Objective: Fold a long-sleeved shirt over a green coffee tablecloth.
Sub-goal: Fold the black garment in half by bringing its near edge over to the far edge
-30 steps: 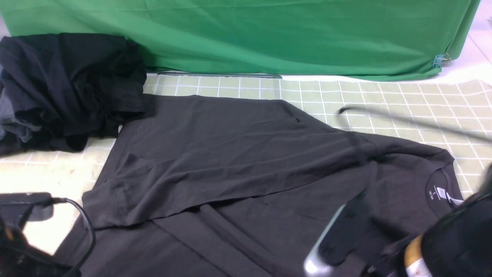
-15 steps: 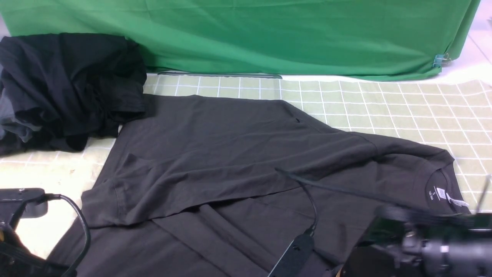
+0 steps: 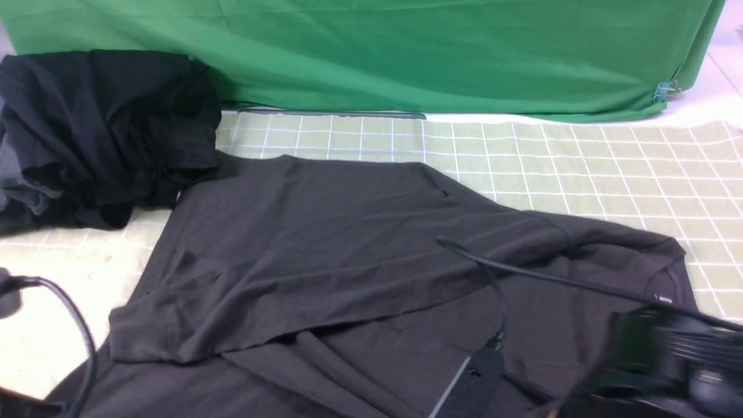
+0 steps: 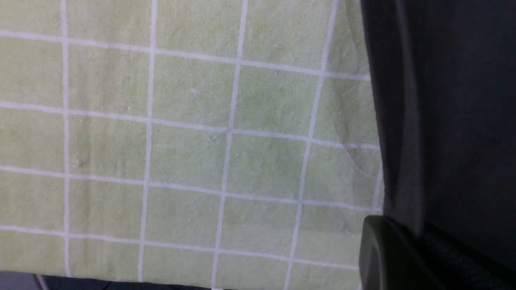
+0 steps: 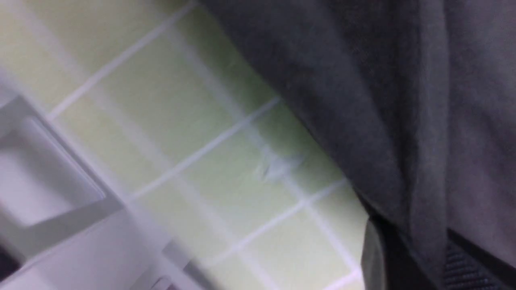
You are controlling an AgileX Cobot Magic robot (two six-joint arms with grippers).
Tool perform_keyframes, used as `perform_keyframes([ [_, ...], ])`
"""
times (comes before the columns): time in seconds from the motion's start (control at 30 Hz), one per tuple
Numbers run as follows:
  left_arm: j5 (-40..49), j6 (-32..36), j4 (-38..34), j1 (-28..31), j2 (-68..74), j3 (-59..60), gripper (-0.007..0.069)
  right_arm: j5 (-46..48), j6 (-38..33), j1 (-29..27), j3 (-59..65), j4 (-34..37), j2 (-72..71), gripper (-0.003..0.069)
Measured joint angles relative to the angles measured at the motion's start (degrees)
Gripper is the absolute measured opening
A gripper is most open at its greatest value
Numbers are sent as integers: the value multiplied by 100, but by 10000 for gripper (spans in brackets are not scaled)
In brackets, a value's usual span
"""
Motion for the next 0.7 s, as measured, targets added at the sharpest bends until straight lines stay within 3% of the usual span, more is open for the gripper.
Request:
perform_keyframes([
  [0.17,46,0,75,0,-91,-497,13,260,139,-30,-36,-60,-524,38],
  [0.33,-172,-72,204,0,643,-1484,13,317,-307,-853,-544,-106,-600,38],
  [0.53,-744,-89,366,0,2649,-2927,13,105,-1365,-2328,-1836,-150,-16,37],
  [0.7,-821,-89,546,35,3940,-3969,13,-16,-1769,-2921,-2762,-144,840,36],
])
